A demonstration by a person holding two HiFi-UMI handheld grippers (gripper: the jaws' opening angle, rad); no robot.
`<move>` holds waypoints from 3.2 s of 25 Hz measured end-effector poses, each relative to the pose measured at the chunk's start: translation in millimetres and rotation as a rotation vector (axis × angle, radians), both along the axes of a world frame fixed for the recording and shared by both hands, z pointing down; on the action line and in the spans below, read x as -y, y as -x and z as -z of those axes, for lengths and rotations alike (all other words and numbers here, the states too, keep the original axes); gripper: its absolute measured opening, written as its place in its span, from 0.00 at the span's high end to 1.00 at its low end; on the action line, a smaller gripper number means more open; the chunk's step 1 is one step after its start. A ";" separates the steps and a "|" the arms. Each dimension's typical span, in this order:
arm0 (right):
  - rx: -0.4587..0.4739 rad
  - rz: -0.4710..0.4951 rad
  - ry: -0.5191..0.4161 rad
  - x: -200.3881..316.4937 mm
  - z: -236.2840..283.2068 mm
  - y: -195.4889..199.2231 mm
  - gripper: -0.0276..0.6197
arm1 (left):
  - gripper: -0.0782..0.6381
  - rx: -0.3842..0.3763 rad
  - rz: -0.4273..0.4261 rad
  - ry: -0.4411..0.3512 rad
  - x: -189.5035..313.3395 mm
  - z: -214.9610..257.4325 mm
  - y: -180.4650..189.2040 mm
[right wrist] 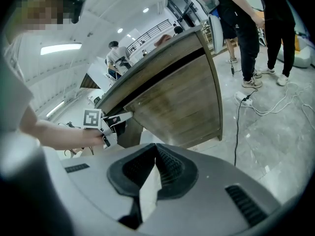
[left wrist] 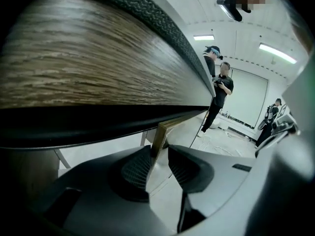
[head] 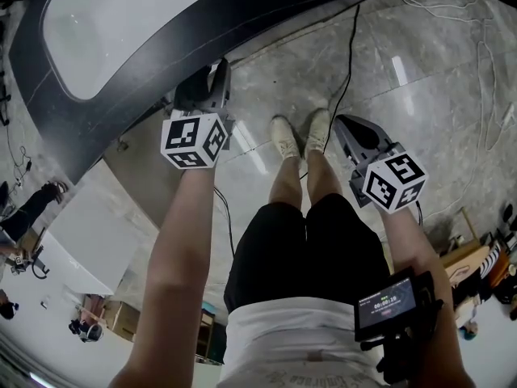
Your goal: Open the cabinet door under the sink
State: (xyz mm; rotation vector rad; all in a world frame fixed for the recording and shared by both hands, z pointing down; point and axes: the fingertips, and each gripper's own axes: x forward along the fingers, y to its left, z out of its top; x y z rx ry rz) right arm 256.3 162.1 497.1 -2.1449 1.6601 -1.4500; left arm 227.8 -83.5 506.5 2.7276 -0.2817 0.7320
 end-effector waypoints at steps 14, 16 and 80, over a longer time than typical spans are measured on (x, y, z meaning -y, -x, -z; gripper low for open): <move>-0.056 -0.044 -0.013 -4.8 31.3 3.7 0.94 | 0.77 0.051 -0.084 0.040 -73.6 3.0 32.0; -0.062 -0.053 -0.016 -7.6 35.9 5.2 0.94 | 0.77 0.067 -0.074 0.046 -76.9 2.1 35.1; -0.041 -0.273 -0.143 -274.1 26.0 -98.8 0.94 | 0.77 0.306 -0.019 0.053 -401.0 -21.1 -28.8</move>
